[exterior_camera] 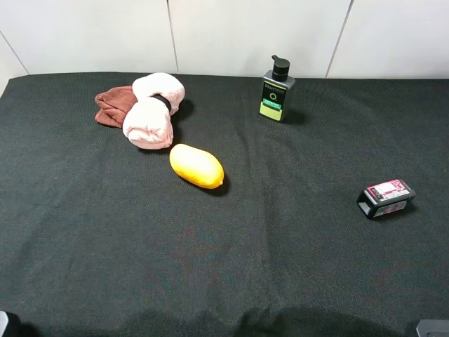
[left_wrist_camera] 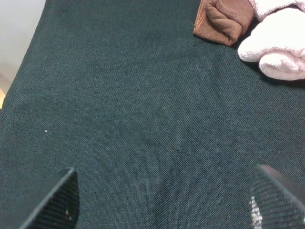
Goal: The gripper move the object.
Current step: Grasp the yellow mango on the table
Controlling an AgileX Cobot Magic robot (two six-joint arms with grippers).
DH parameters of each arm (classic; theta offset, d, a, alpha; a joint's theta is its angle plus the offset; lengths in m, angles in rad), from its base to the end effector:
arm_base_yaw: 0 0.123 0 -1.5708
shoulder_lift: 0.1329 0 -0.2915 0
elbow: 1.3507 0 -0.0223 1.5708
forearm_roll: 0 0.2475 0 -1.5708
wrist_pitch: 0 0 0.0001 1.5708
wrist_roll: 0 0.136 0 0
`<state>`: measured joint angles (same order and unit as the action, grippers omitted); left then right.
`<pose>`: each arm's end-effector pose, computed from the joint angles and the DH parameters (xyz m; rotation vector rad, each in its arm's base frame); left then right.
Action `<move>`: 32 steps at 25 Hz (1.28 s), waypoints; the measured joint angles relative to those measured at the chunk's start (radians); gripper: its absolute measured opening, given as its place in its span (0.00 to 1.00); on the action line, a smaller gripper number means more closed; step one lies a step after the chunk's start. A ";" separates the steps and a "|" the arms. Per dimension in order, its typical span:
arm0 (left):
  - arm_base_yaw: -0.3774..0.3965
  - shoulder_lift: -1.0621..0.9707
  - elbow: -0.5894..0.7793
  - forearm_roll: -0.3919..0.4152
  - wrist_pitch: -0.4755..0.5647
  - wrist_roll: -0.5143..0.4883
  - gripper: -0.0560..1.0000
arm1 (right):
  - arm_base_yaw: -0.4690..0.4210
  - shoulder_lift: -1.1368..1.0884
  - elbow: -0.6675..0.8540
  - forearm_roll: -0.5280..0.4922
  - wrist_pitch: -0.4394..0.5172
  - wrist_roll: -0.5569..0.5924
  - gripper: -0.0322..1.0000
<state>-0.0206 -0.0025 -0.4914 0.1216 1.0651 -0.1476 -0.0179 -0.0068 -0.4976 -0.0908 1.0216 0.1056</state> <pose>0.0258 0.0139 0.2528 -0.1355 2.0445 0.0411 0.0269 -0.0110 0.2598 0.1256 1.9940 -0.0515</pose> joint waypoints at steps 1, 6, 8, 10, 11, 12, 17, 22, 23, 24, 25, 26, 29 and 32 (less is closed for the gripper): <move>0.000 0.000 0.000 0.000 0.000 0.000 0.78 | 0.000 0.000 0.000 0.000 0.000 0.000 0.64; 0.000 0.000 0.000 0.000 0.000 0.000 0.78 | 0.000 0.000 0.000 0.000 0.000 0.000 0.64; 0.000 0.000 0.000 0.000 0.000 0.000 0.78 | 0.000 0.000 0.000 0.000 0.000 0.000 0.64; 0.000 0.000 0.000 0.000 0.000 0.000 0.78 | 0.000 0.000 0.000 0.000 0.000 0.000 0.64; 0.000 0.000 0.000 0.000 0.000 0.000 0.78 | 0.000 0.000 0.000 0.000 0.000 0.000 0.64; 0.000 0.000 0.000 0.000 0.000 0.000 0.78 | 0.000 0.000 0.000 0.000 0.000 0.000 0.64; 0.000 0.000 0.000 0.000 0.000 0.000 0.78 | 0.000 0.000 0.000 0.000 0.000 0.000 0.64; 0.000 0.000 0.000 0.000 0.000 -0.001 0.78 | 0.000 0.000 0.000 0.000 0.000 0.000 0.64; 0.000 0.000 0.000 0.000 0.000 -0.001 0.78 | 0.000 0.000 0.000 0.000 0.000 0.000 0.64; 0.000 0.000 0.000 0.000 0.000 -0.001 0.78 | 0.000 0.000 0.000 0.000 0.000 0.000 0.64; 0.000 0.000 0.000 0.000 0.000 -0.001 0.78 | 0.000 0.000 0.000 0.000 0.000 0.000 0.64; 0.000 0.000 0.000 0.000 0.000 -0.001 0.78 | 0.000 0.000 0.000 0.000 0.000 0.000 0.64; 0.000 0.000 0.000 0.000 0.000 -0.001 0.78 | 0.000 0.000 0.000 0.000 0.000 0.000 0.64; 0.000 0.000 0.000 0.000 0.000 0.000 0.78 | 0.000 0.000 0.000 0.000 0.000 0.000 0.64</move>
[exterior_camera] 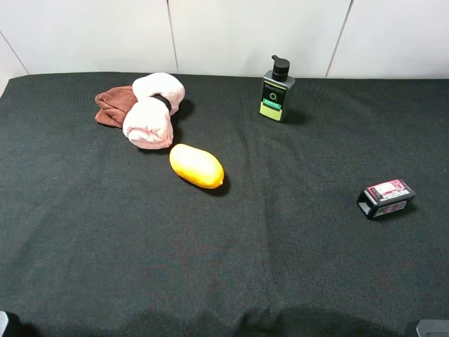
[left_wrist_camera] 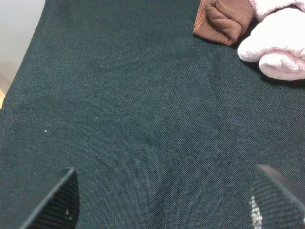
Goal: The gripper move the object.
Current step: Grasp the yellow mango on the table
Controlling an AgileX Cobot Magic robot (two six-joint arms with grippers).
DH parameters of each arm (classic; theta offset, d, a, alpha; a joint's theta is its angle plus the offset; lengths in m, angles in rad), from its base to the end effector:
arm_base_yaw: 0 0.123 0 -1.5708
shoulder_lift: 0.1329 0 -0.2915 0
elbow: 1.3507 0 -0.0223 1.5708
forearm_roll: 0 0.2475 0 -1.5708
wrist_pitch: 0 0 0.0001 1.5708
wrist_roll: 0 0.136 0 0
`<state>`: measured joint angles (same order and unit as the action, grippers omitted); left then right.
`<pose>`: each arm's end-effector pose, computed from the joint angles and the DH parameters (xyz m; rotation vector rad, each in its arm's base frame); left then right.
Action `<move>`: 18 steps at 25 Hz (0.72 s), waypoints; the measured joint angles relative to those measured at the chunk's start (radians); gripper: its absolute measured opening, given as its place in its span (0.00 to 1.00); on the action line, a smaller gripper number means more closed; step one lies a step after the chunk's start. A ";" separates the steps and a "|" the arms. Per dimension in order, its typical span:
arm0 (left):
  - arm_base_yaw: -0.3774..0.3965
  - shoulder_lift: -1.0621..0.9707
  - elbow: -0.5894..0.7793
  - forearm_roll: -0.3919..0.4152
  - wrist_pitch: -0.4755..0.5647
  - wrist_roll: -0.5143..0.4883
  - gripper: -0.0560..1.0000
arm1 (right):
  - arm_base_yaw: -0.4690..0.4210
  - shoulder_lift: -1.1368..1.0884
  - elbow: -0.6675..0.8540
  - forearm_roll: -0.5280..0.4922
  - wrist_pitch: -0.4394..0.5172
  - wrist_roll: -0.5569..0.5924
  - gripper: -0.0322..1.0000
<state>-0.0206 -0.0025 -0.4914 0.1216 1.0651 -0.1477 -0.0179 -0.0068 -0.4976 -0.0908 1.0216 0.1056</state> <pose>0.0258 0.0139 0.2528 -0.1356 2.0445 0.0411 0.0269 -0.0110 0.2598 0.1256 1.9940 -0.0515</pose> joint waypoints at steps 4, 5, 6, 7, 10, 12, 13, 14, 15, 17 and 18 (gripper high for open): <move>0.000 0.000 0.000 0.000 0.000 0.000 0.78 | 0.000 0.000 0.000 0.000 0.000 0.000 0.64; 0.000 0.000 0.000 0.000 0.000 0.000 0.78 | 0.000 0.000 0.000 0.000 0.000 0.000 0.64; 0.000 0.000 0.000 0.000 0.000 0.000 0.78 | 0.000 0.000 0.000 0.000 0.000 0.000 0.64; 0.000 0.000 0.000 0.000 0.000 0.000 0.78 | 0.000 0.000 0.000 0.000 0.000 0.000 0.64; 0.000 0.000 0.000 -0.002 0.000 0.000 0.78 | 0.000 0.000 0.000 0.000 0.000 0.000 0.64; 0.000 0.000 0.000 -0.004 0.000 0.000 0.78 | 0.000 0.000 0.000 0.000 0.000 0.000 0.64; 0.000 0.000 0.000 -0.003 0.000 0.000 0.78 | 0.000 0.000 0.000 0.000 0.000 0.000 0.64; 0.000 0.000 0.000 -0.003 0.000 0.000 0.78 | 0.000 0.000 0.000 0.000 0.000 0.000 0.64; 0.000 0.000 0.000 -0.003 -0.001 -0.002 0.78 | 0.000 0.000 0.000 0.000 0.000 0.000 0.64; 0.000 0.000 0.000 -0.003 -0.001 -0.009 0.78 | 0.000 0.000 0.000 0.000 0.000 0.000 0.64; 0.000 0.000 0.000 -0.003 -0.001 -0.010 0.78 | 0.000 0.000 0.000 0.000 0.000 0.000 0.64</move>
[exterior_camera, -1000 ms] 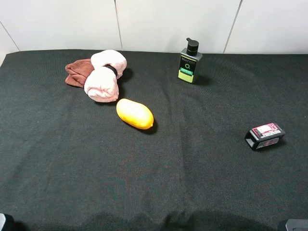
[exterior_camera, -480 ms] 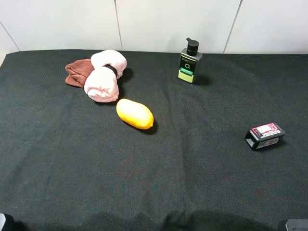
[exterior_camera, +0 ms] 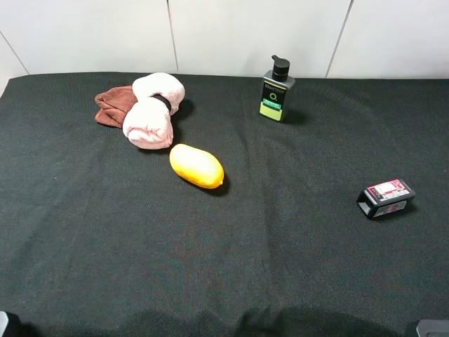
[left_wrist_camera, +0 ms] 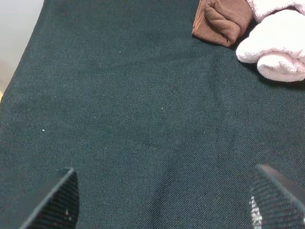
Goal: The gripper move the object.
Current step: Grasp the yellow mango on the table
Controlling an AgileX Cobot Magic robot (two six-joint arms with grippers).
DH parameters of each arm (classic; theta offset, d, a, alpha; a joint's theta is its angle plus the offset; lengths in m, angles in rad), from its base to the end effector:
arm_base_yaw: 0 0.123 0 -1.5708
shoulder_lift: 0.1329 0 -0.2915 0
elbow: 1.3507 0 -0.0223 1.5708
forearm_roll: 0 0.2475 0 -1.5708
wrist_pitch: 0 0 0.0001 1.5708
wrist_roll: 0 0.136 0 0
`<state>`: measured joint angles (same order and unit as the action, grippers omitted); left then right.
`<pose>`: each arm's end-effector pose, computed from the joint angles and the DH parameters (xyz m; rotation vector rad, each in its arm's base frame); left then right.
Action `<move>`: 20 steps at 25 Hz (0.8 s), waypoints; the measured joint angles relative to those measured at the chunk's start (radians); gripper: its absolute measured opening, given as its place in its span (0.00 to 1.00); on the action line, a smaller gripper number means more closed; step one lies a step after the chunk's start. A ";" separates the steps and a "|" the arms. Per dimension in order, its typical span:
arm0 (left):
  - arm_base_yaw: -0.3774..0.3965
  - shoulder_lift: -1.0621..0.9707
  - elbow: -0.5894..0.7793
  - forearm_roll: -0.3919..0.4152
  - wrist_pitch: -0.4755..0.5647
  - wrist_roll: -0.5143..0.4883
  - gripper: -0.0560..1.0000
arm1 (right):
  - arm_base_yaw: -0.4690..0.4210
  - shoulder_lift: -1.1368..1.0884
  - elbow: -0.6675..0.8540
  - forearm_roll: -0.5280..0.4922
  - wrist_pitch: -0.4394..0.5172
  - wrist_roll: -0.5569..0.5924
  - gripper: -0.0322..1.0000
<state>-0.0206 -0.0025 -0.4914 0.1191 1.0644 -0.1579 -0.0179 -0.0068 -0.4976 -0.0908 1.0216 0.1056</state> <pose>0.0258 0.0136 0.2528 -0.1458 2.0432 0.0317 0.0269 -0.0110 0.2598 0.1256 1.9940 -0.0515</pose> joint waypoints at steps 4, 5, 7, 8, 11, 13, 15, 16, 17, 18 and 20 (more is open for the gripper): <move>0.000 0.000 -0.005 0.001 -0.003 -0.005 0.78 | 0.000 0.000 0.000 0.000 0.000 0.000 0.64; 0.000 0.004 -0.011 0.001 -0.005 -0.006 0.78 | 0.000 0.000 0.000 0.000 0.000 0.000 0.64; 0.000 0.033 -0.029 0.002 -0.008 -0.006 0.78 | 0.000 0.000 0.000 0.000 0.000 0.000 0.64; 0.000 0.062 -0.041 0.002 -0.008 -0.006 0.78 | 0.000 0.000 0.000 0.000 0.000 0.000 0.64; 0.000 0.170 -0.082 0.002 -0.011 -0.006 0.78 | 0.000 0.000 0.000 0.000 0.000 0.000 0.64; 0.000 0.241 -0.110 0.002 -0.017 0.000 0.78 | 0.000 0.000 0.000 0.000 0.000 0.000 0.64; 0.000 0.313 -0.140 0.002 -0.021 0.009 0.78 | 0.000 0.000 0.000 0.000 0.000 0.000 0.64; 0.000 0.354 -0.156 0.002 -0.023 0.009 0.78 | 0.000 0.000 0.000 0.000 0.000 0.000 0.64; 0.000 0.395 -0.169 0.002 -0.025 0.013 0.78 | 0.000 0.000 0.000 0.000 0.000 0.000 0.64; 0.000 0.429 -0.183 0.002 -0.026 0.019 0.78 | 0.000 0.000 0.000 0.000 0.000 0.000 0.64; 0.000 0.509 -0.211 0.002 -0.027 0.034 0.78 | 0.000 0.000 0.000 0.000 0.000 0.000 0.64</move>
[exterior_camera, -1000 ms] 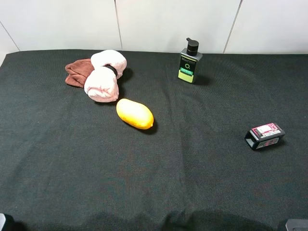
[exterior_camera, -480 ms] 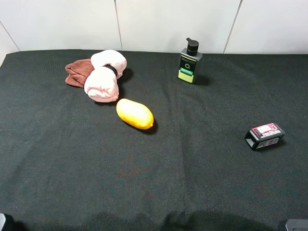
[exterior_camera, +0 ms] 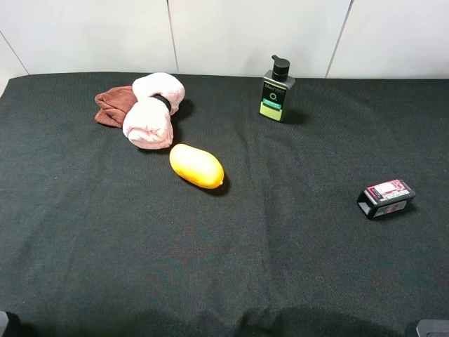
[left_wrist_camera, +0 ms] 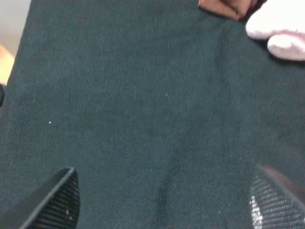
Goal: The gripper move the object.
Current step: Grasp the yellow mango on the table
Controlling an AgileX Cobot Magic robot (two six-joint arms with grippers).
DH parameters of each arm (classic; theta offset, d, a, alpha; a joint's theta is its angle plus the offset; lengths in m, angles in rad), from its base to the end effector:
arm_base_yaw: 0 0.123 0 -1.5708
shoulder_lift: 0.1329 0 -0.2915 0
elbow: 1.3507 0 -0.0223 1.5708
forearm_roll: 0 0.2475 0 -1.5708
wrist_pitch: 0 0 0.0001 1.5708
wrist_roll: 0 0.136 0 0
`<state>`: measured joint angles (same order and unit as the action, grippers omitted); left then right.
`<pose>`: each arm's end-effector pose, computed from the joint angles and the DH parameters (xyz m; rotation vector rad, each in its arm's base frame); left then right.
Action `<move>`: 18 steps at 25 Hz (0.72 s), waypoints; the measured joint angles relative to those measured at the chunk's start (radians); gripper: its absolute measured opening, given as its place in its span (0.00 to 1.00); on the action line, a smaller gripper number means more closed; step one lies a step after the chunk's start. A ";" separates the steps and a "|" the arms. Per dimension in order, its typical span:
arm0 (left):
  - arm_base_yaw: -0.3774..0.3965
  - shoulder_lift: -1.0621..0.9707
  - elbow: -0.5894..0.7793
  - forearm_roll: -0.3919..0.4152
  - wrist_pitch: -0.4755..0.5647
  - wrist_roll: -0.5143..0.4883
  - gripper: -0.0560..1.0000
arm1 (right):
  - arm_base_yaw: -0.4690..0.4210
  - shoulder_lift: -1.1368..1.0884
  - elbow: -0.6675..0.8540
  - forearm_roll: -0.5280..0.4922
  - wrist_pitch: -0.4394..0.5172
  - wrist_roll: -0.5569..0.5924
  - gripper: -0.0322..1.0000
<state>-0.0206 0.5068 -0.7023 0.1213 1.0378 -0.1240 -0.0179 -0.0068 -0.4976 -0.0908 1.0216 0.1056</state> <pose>0.0966 0.0122 0.2950 -0.1007 2.3167 0.0794 0.0269 -0.0110 0.2598 0.1256 1.9940 -0.0515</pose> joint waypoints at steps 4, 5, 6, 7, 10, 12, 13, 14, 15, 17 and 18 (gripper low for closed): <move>0.000 0.142 -0.045 0.000 -0.002 0.020 0.78 | 0.000 0.000 0.000 0.000 0.000 0.000 0.64; 0.000 0.170 -0.057 0.000 -0.003 0.027 0.78 | 0.000 0.000 0.000 0.000 0.000 0.000 0.64; 0.000 0.202 -0.069 0.000 -0.004 0.034 0.78 | 0.000 0.000 0.000 0.000 0.000 0.000 0.64; 0.000 0.231 -0.080 0.000 -0.005 0.042 0.78 | 0.000 0.000 0.000 0.000 0.000 0.000 0.64; 0.000 0.305 -0.118 0.000 -0.011 0.057 0.78 | 0.000 0.000 0.000 0.000 0.000 0.000 0.64; 0.000 0.351 -0.140 0.000 -0.018 0.065 0.78 | 0.000 0.000 0.000 0.000 0.000 0.000 0.64; 0.000 0.373 -0.147 0.000 -0.023 0.073 0.78 | 0.000 0.000 0.000 0.000 0.000 0.000 0.64; 0.000 0.390 -0.155 0.000 -0.032 0.082 0.78 | 0.000 0.000 0.000 0.000 0.000 0.000 0.64; 0.000 0.407 -0.162 0.000 -0.039 0.091 0.78 | 0.000 0.000 0.000 0.000 0.000 0.000 0.64; 0.000 0.446 -0.170 -0.003 -0.062 0.124 0.78 | 0.000 0.000 0.000 0.000 0.000 0.000 0.64; 0.000 0.463 -0.172 -0.011 -0.076 0.137 0.78 | 0.000 0.000 0.000 0.000 0.000 0.000 0.64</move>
<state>-0.0206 0.9699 -0.8747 0.1107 0.9617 0.0134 -0.0179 -0.0068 -0.4976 -0.0908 1.0216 0.1056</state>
